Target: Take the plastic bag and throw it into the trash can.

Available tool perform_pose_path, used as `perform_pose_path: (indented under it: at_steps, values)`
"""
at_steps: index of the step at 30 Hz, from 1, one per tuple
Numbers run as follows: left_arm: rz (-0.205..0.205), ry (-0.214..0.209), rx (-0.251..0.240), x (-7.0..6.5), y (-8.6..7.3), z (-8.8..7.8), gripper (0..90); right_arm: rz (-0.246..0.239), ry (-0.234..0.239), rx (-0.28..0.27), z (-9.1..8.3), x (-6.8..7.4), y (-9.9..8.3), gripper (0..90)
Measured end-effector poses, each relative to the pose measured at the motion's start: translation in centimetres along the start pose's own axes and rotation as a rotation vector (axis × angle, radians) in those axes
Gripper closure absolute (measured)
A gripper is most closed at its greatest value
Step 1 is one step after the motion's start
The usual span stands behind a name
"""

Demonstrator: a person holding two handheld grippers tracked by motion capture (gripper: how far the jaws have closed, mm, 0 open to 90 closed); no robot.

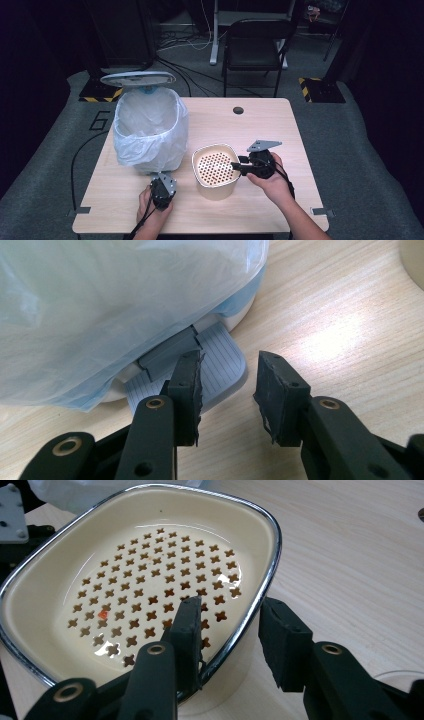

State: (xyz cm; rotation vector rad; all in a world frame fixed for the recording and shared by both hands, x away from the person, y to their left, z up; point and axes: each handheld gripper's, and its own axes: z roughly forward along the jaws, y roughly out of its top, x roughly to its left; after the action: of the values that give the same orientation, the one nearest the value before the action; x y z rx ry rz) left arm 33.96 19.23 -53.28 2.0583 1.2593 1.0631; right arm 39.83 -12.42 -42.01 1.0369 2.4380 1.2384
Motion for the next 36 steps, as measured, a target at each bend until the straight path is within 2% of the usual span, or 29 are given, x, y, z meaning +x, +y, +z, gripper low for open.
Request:
perform_pose_path:
  at_steps: [7,11,13,16,19,25,29,36]
  values:
    - [0.001,-0.001,-0.003,0.0,0.0,0.0,62.3,-0.025,0.022,0.013,-1.1,0.8,-0.9,61.8]
    - [0.001,-0.001,-0.003,0.0,0.0,0.0,62.3,-0.013,0.031,0.012,-1.8,1.1,-1.5,61.0]
    - [0.001,-0.001,-0.003,0.0,0.0,0.0,62.3,-0.001,0.03,0.001,-2.0,1.1,-1.6,55.5]
    - [0.001,-0.001,-0.003,0.0,0.0,0.0,62.3,0.011,0.023,-0.07,-3.1,0.8,-1.2,51.2]
    - [0.001,-0.001,-0.003,0.0,0.0,0.0,62.3,0.015,-0.009,-0.108,-3.8,0.0,-1.0,46.4]
    - [0.001,0.0,-0.002,0.0,0.0,0.0,62.3,0.043,-0.097,-0.133,-4.3,-2.2,-1.7,34.5]
    - [0.001,0.0,-0.002,0.0,0.0,0.0,62.3,0.045,-0.146,-0.134,-4.3,-3.2,-2.4,29.0]
    - [0.003,0.0,0.003,0.0,0.0,0.0,62.4,0.048,-0.201,-0.128,-4.0,-4.4,-3.6,22.5]
